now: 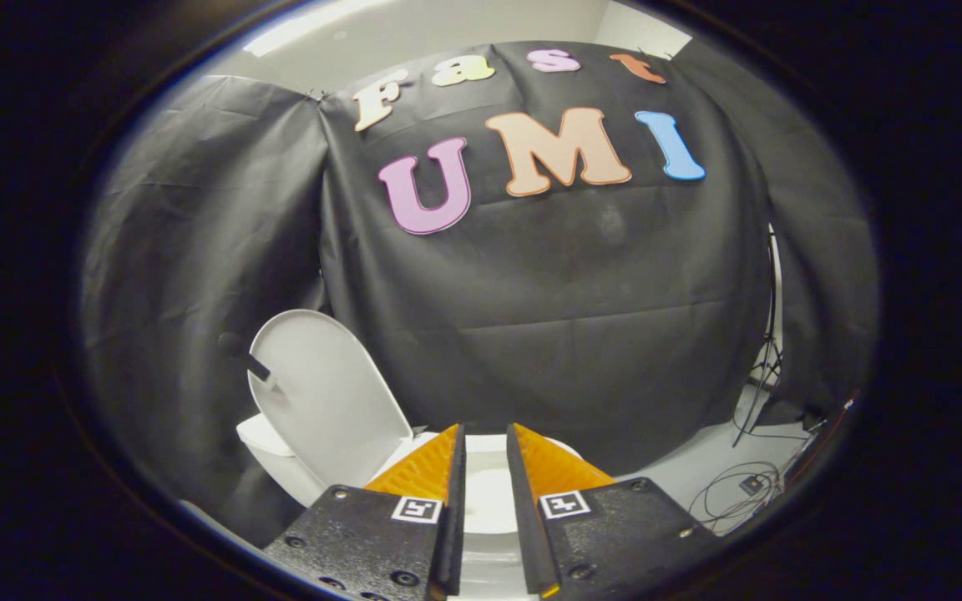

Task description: Open the toilet lid.

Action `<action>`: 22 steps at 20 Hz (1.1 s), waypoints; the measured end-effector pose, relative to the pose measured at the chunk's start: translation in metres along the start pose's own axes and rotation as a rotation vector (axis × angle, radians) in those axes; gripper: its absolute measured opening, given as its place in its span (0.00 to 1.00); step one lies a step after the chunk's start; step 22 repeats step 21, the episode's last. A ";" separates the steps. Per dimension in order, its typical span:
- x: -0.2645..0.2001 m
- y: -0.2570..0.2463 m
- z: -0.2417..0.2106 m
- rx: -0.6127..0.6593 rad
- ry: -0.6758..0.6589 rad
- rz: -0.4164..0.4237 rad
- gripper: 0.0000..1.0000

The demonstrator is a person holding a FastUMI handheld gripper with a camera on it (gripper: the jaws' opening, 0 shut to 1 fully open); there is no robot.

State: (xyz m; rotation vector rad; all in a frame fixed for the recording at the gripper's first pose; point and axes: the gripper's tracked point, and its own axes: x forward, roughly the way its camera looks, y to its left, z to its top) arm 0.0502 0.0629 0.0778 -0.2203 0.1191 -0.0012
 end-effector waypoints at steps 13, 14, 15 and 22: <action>0.022 -0.119 0.014 0.079 0.049 0.050 0.29; 0.022 -0.133 0.014 0.081 0.050 0.049 0.29; 0.022 -0.144 0.013 0.081 0.060 0.054 0.29; -0.006 -0.218 -0.035 -0.006 0.265 -0.005 0.29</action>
